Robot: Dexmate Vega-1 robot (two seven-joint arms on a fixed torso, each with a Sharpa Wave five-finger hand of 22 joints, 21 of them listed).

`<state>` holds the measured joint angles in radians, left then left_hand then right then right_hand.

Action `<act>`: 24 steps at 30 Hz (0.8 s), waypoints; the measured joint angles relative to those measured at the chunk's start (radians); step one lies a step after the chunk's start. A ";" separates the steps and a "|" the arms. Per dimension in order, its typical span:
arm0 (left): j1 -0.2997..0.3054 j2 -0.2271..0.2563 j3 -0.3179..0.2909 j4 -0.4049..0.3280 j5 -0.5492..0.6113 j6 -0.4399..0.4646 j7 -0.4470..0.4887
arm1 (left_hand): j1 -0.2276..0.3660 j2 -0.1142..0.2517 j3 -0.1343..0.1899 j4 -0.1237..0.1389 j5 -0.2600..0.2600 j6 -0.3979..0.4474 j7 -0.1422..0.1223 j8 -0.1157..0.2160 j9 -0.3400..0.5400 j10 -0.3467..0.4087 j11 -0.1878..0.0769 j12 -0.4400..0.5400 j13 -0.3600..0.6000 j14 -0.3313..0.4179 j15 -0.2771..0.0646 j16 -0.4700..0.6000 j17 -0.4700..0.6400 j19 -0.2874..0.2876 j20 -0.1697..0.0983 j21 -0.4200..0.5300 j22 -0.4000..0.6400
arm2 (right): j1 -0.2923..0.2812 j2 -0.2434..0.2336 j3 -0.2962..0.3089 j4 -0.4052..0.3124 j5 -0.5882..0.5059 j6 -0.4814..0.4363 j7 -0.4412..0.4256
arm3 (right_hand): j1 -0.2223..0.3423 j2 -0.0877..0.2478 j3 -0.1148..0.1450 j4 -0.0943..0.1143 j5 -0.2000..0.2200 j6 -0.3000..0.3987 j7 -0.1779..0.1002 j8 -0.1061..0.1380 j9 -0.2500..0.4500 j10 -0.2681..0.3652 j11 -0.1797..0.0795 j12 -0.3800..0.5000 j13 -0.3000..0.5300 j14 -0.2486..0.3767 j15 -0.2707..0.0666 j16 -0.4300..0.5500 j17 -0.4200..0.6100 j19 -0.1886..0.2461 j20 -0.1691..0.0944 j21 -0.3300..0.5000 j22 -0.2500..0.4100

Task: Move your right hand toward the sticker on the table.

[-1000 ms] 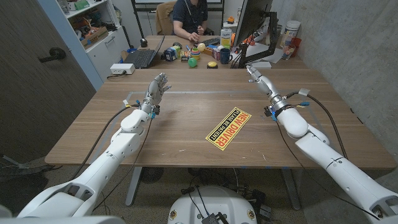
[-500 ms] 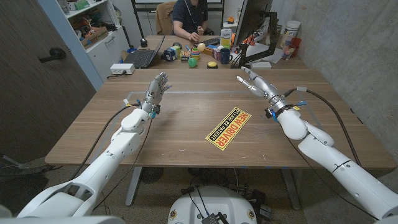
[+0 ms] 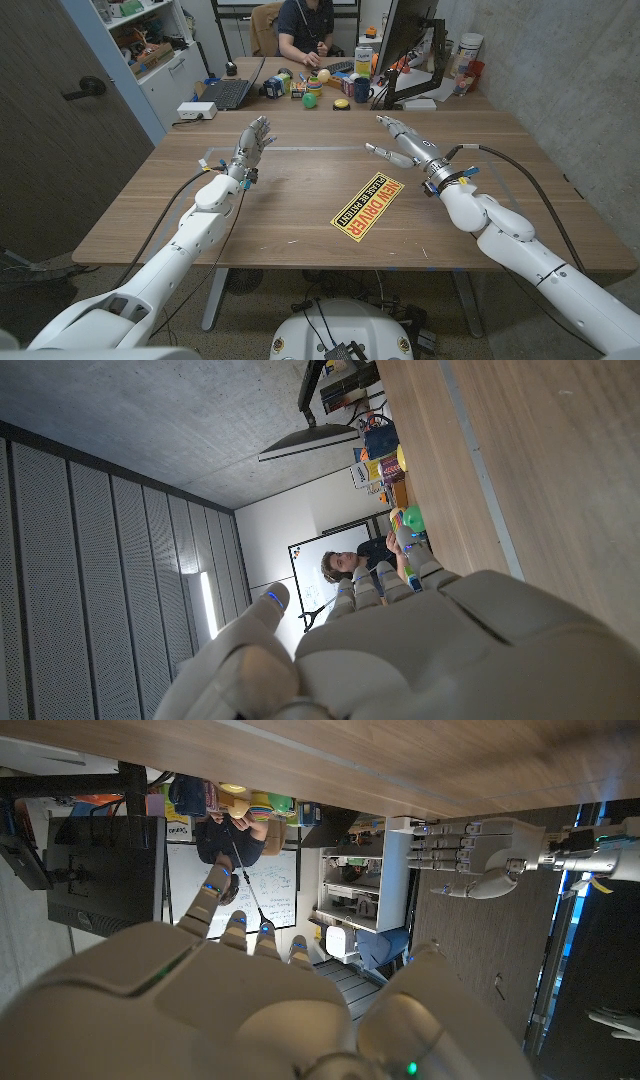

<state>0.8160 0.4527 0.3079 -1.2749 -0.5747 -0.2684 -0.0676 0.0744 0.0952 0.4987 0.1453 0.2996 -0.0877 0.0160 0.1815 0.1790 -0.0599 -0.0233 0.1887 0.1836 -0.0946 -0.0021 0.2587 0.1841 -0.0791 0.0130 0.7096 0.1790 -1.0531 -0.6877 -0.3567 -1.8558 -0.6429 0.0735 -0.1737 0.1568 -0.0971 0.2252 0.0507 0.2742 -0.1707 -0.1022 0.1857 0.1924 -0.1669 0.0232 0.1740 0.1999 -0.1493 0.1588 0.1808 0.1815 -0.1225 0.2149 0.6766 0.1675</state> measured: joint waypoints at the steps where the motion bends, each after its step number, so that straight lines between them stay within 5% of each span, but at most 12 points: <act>1: 0.001 0.000 0.000 0.000 0.000 0.001 0.000 | 0.000 0.000 -0.003 0.003 0.000 0.000 0.000 0.000 0.000 0.000 0.000 0.000 0.000 0.000 0.000 0.000 0.000 0.000 0.000 0.000 0.000 | -0.002 -0.001 -0.004 -0.006 -0.014 -0.010 0.008 | 0.008 0.003 -0.003 -0.003 0.000 -0.004 -0.010 0.000 0.001 -0.002 -0.002 0.000 0.000 -0.011 0.001 0.000 0.000 -0.013 0.001 -0.011 0.000; 5: 0.002 0.001 0.000 -0.002 0.000 0.003 0.002 | 0.000 0.000 -0.003 0.003 0.000 0.000 0.000 0.000 0.000 0.000 0.000 0.000 0.000 0.000 0.000 0.000 0.000 0.000 0.000 0.000 0.000 | -0.007 -0.004 -0.022 -0.026 -0.057 -0.036 0.030 | 0.019 0.009 -0.005 -0.005 0.000 -0.001 -0.056 0.000 -0.001 -0.003 -0.004 0.000 0.000 -0.017 0.004 0.000 0.000 -0.034 0.001 -0.047 0.000; 24: 0.012 0.009 -0.004 -0.016 -0.001 0.011 0.012 | -0.007 -0.001 -0.007 0.007 0.000 0.000 0.000 0.000 0.000 0.000 0.000 0.000 0.000 0.000 0.000 -0.004 0.000 0.000 0.000 -0.011 0.000 | 0.007 0.001 -0.103 -0.052 -0.186 -0.110 0.148 | 0.080 0.036 -0.012 -0.032 0.013 0.056 -0.114 0.020 -0.004 -0.006 -0.108 0.009 -0.005 -0.024 -0.015 0.013 0.000 -0.045 -0.002 -0.140 0.003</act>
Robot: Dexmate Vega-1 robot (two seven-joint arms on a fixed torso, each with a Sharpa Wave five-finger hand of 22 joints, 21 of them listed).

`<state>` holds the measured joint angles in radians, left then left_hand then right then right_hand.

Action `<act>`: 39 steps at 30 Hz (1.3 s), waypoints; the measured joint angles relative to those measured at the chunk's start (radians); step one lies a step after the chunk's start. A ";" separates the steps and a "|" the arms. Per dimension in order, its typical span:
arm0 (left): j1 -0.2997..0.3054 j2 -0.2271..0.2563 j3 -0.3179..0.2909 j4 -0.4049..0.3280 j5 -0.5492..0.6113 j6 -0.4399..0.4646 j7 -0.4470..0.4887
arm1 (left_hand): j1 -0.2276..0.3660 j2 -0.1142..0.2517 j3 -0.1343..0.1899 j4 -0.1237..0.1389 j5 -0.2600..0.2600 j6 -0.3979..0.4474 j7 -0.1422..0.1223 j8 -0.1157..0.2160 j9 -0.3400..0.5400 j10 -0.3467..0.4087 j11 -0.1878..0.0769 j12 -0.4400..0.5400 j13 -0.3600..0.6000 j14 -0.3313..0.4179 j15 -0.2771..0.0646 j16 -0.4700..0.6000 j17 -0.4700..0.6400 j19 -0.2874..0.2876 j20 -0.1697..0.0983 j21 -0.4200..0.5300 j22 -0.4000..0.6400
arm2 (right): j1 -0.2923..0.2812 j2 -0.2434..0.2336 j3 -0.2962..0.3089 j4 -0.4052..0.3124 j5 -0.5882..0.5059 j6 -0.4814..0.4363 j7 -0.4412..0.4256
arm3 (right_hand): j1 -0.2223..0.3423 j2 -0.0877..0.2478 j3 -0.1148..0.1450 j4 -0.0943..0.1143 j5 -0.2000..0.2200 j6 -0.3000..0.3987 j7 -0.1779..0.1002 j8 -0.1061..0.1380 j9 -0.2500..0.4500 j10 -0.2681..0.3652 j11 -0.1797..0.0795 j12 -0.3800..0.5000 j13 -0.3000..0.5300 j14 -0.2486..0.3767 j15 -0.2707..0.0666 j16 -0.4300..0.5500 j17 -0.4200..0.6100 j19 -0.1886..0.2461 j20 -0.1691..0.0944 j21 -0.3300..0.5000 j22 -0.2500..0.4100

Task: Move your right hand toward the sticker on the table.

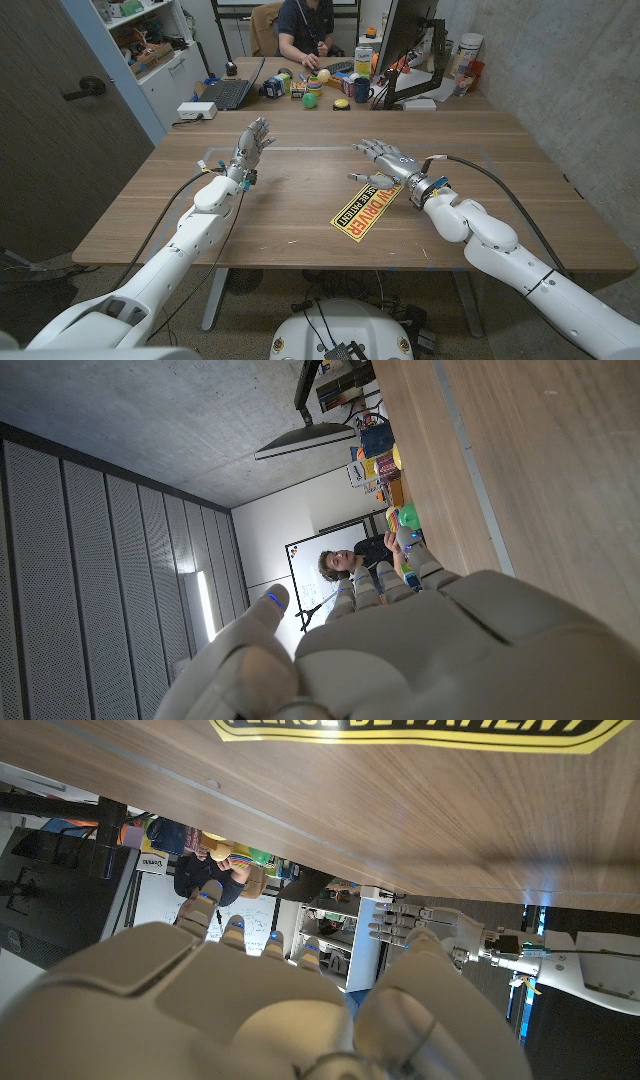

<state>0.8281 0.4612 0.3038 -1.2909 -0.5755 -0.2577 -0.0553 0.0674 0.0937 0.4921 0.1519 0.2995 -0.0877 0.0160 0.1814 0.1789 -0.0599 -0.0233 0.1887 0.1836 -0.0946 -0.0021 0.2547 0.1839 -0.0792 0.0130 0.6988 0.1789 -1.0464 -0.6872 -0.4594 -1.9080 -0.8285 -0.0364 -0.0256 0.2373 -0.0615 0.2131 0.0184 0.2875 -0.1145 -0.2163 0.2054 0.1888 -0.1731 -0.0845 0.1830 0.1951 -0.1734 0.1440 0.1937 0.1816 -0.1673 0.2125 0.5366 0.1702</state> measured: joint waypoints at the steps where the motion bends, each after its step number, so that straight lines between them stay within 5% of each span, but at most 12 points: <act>1: 0.001 0.001 0.000 -0.001 0.000 0.000 0.000 | 0.000 0.000 0.000 0.000 0.000 0.000 0.000 0.000 0.000 0.000 0.000 0.000 0.000 0.000 0.000 0.000 0.000 0.000 0.000 0.000 0.000 | 0.001 0.002 -0.006 0.001 -0.009 -0.004 0.003 | 0.005 0.000 0.002 -0.005 0.002 0.010 0.001 0.005 -0.002 0.001 -0.005 0.007 0.000 -0.003 -0.004 0.003 0.000 0.000 0.000 -0.007 0.000; 11: 0.004 0.003 0.000 -0.008 0.001 0.003 0.007 | 0.000 0.000 0.000 0.000 0.000 0.000 0.000 0.000 0.000 0.000 0.000 0.000 0.000 0.000 0.000 0.000 0.000 0.000 0.000 -0.004 0.000 | 0.008 0.012 -0.052 0.013 -0.080 -0.038 0.023 | 0.031 0.005 -0.002 -0.017 0.009 0.031 0.000 0.005 -0.003 0.001 -0.027 0.007 -0.005 0.002 -0.020 0.010 0.000 0.000 0.000 -0.026 0.000; 35: 0.021 0.013 -0.004 -0.031 -0.001 0.005 0.014 | -0.007 -0.001 -0.004 0.004 0.000 0.000 0.000 -0.001 0.000 0.000 0.000 0.000 0.000 0.000 0.000 -0.005 0.000 0.004 0.004 -0.008 0.000 | 0.021 0.021 -0.103 0.050 -0.112 -0.054 0.065 | 0.084 0.021 -0.014 -0.041 0.025 0.072 -0.002 0.000 -0.003 0.001 -0.026 0.022 -0.005 0.003 -0.056 0.026 -0.005 0.001 0.000 -0.071 0.005; 39: 0.025 0.015 -0.004 -0.034 -0.003 0.006 0.015 | -0.007 -0.001 -0.004 0.004 0.000 0.000 0.000 -0.001 0.000 0.000 0.000 0.000 0.000 0.000 0.000 -0.005 0.000 0.005 0.005 -0.015 0.000 | 0.021 0.021 -0.106 0.053 -0.106 -0.056 0.070 | 0.095 0.033 -0.019 -0.045 0.028 0.104 -0.001 0.002 -0.003 0.009 -0.033 0.030 -0.004 0.023 -0.075 0.032 -0.005 0.044 0.000 -0.072 0.005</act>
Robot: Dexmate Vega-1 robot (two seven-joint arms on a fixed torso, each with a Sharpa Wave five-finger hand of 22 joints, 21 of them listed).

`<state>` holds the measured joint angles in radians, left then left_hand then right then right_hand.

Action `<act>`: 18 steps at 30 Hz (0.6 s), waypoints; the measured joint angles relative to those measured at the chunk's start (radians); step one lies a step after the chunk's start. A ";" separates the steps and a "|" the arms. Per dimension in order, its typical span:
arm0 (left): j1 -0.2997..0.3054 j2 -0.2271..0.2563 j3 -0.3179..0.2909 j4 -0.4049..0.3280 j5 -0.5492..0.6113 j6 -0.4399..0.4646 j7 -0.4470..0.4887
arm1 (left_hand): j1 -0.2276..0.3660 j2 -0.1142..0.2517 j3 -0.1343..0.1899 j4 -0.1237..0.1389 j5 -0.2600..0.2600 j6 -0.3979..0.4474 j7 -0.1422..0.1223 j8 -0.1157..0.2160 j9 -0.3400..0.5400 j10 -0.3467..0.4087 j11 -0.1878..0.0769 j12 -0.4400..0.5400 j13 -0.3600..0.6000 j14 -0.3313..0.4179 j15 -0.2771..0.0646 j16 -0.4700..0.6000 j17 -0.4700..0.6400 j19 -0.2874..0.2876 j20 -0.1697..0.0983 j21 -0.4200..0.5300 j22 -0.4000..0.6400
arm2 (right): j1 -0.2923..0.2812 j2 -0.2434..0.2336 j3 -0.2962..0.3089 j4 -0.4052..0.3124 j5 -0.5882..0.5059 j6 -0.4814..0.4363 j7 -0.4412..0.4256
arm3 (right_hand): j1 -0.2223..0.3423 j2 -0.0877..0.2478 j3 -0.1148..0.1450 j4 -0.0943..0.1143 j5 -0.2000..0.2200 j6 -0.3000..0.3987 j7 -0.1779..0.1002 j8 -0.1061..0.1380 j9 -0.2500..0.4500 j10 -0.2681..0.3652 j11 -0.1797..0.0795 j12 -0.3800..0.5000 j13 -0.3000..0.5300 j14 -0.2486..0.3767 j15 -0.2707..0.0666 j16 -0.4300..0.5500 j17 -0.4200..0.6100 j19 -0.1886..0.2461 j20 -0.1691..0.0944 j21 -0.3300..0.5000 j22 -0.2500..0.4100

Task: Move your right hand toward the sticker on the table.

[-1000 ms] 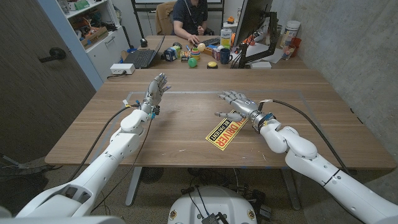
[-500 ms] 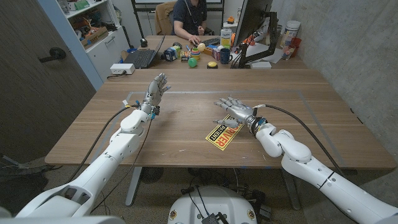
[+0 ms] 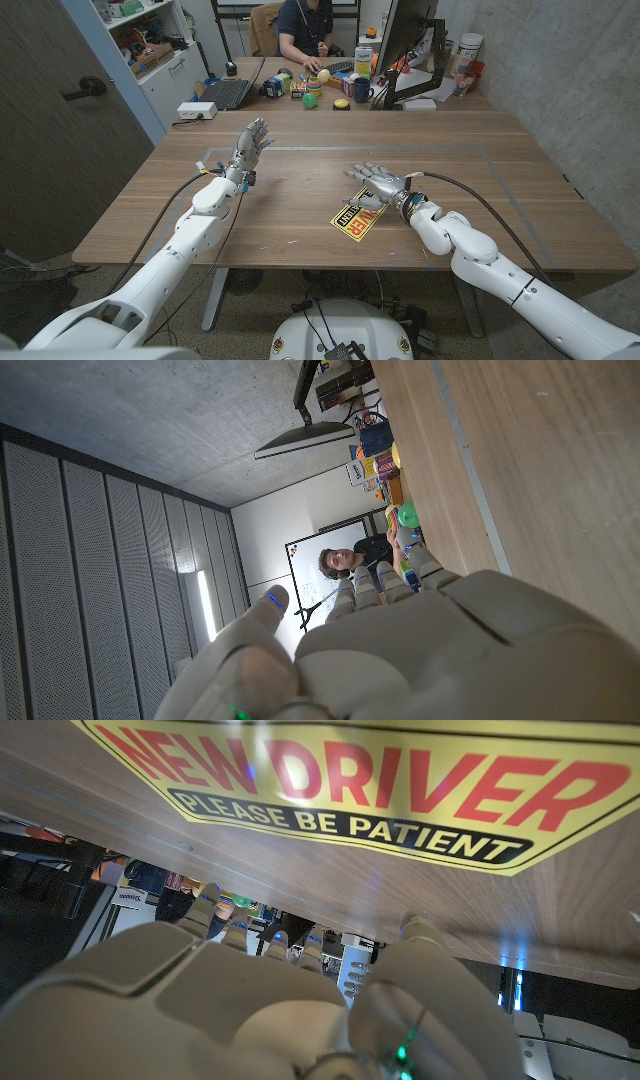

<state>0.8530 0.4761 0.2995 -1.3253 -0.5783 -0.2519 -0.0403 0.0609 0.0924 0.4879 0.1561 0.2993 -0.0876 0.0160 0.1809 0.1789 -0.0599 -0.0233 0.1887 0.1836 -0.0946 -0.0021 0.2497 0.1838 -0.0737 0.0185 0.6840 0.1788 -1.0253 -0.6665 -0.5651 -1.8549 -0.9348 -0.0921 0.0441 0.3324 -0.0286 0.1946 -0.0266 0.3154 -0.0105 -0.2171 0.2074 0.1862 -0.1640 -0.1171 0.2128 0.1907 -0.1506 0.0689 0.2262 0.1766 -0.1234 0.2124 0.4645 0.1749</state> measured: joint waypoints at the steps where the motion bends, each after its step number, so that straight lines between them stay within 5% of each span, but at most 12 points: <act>1: 0.000 0.000 0.000 -0.001 0.000 0.000 0.000 | 0.000 0.000 0.000 0.000 0.000 0.000 0.000 0.000 0.000 0.000 0.000 0.000 0.000 0.000 0.000 0.000 0.000 0.000 0.000 0.000 0.000 | 0.000 0.000 0.000 0.001 0.001 0.000 0.001 | 0.007 -0.001 -0.004 -0.004 0.004 0.021 0.000 0.005 0.000 0.019 -0.001 0.000 -0.002 0.018 -0.003 0.001 0.000 0.024 0.000 0.000 0.000; 7: 0.003 0.001 0.000 -0.004 -0.002 0.000 0.000 | 0.000 0.000 0.000 0.000 0.000 0.000 0.000 0.000 0.000 0.000 0.000 0.000 0.000 0.000 0.000 0.000 0.000 0.000 0.000 0.000 0.000 | 0.000 0.000 -0.002 0.004 0.010 -0.002 0.004 | 0.036 -0.002 -0.019 -0.019 0.008 0.093 0.003 0.007 0.000 0.090 -0.001 0.000 -0.005 0.087 -0.019 0.011 0.000 0.128 0.000 0.000 0.000; 18: 0.000 0.001 0.000 0.002 -0.006 0.000 -0.008 | 0.000 0.000 0.000 0.000 0.000 0.000 0.000 0.000 0.000 0.000 0.000 0.000 0.000 0.000 0.000 0.000 0.000 0.000 0.000 -0.004 0.000 | -0.006 0.001 -0.003 0.005 0.024 -0.009 0.002 | 0.036 -0.002 -0.028 -0.019 0.014 0.104 0.003 0.007 -0.005 0.091 -0.002 0.000 -0.005 0.088 -0.021 0.011 0.000 0.144 0.002 0.000 -0.003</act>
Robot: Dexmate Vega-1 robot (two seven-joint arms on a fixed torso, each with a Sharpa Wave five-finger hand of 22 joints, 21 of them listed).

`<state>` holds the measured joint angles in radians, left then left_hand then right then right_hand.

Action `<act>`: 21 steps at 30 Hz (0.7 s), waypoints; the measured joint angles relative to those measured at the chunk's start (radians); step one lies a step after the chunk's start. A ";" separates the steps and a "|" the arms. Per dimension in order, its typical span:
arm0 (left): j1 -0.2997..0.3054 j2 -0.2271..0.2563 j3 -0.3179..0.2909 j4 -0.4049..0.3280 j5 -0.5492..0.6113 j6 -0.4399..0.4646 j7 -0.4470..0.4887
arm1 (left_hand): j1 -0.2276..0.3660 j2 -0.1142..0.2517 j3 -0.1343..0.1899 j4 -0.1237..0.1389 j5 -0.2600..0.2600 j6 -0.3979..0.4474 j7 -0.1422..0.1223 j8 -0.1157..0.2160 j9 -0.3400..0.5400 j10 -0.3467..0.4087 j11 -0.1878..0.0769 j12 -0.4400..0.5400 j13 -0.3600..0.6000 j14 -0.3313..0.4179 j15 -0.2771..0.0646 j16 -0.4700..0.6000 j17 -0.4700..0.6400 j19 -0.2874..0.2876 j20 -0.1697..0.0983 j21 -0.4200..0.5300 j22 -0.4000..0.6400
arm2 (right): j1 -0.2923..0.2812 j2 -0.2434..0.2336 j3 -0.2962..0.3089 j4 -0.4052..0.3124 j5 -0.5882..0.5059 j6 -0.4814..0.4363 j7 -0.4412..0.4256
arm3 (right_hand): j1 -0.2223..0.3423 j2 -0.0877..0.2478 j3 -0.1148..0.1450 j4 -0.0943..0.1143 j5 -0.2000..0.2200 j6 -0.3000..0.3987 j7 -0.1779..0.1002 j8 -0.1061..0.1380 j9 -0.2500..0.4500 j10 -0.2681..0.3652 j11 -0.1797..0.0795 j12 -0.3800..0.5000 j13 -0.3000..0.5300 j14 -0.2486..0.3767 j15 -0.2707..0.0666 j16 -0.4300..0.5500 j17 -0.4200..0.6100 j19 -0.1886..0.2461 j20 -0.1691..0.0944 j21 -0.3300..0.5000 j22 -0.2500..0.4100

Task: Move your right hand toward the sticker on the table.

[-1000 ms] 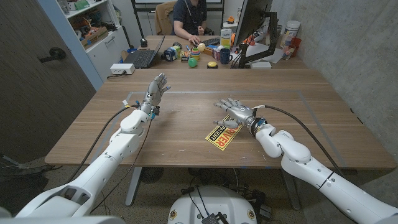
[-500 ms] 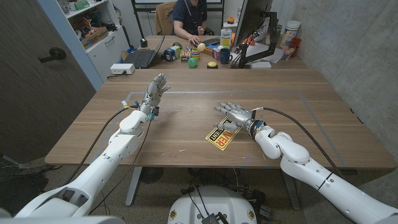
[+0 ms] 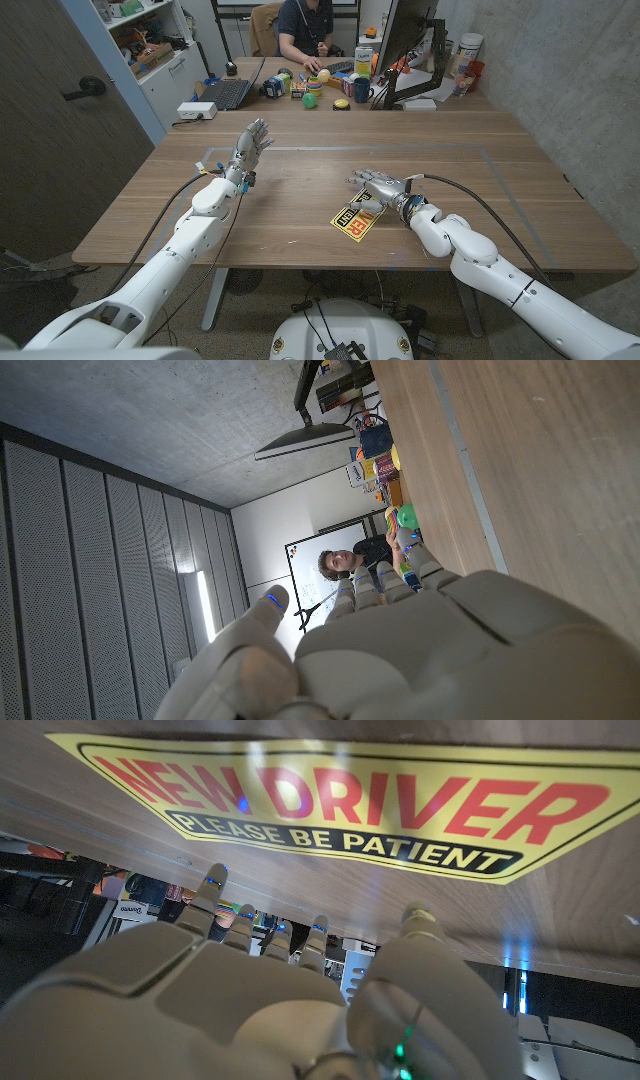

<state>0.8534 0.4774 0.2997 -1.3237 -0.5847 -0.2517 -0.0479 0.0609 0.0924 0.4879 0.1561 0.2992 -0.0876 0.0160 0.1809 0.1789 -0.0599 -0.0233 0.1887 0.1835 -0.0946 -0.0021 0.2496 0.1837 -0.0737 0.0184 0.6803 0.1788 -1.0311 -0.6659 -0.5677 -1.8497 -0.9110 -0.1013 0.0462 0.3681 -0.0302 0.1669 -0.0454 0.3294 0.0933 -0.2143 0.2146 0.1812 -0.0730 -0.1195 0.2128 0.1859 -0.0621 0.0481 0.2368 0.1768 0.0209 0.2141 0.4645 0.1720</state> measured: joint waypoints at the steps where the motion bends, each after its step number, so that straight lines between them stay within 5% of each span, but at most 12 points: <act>1: -0.001 0.000 0.000 0.001 0.000 0.000 0.000 | 0.000 0.000 0.000 0.000 0.000 0.000 0.000 0.000 0.000 0.000 0.000 0.000 0.000 0.000 0.000 0.000 0.000 0.000 0.000 0.000 0.000 | 0.000 0.000 0.000 0.000 0.002 0.000 -0.001 | 0.000 0.000 0.000 0.000 0.000 0.000 0.000 0.000 0.000 0.000 0.000 0.000 0.000 0.000 0.000 0.000 0.000 0.001 0.000 0.000 0.000; 21: -0.009 -0.004 -0.001 0.018 -0.003 -0.006 -0.004 | 0.000 0.000 0.000 0.000 0.004 0.000 0.000 0.000 0.000 0.000 0.000 0.000 0.000 0.000 0.000 0.000 0.000 0.000 0.000 -0.008 0.000 | 0.018 0.010 -0.005 0.021 0.027 0.011 -0.015 | 0.010 0.000 -0.008 0.000 0.000 0.005 -0.005 0.000 0.000 0.009 0.009 0.000 0.000 0.007 -0.007 0.000 0.000 0.021 -0.003 -0.010 0.000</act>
<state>0.8446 0.4737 0.2985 -1.3060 -0.5873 -0.2576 -0.0521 0.0609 0.0925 0.4880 0.1560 0.3037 -0.0877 0.0160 0.1809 0.1788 -0.0599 -0.0233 0.1887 0.1835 -0.0946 -0.0021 0.2497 0.1837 -0.0738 0.0184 0.6728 0.1788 -1.0133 -0.6558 -0.5732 -1.8289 -0.8839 -0.0905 0.0315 0.3784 -0.0299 0.1584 -0.0458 0.3293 0.0984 -0.2195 0.2145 0.1814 -0.0640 -0.1103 0.2128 0.1862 -0.0548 0.0409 0.2368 0.1769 0.0422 0.2107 0.4546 0.1721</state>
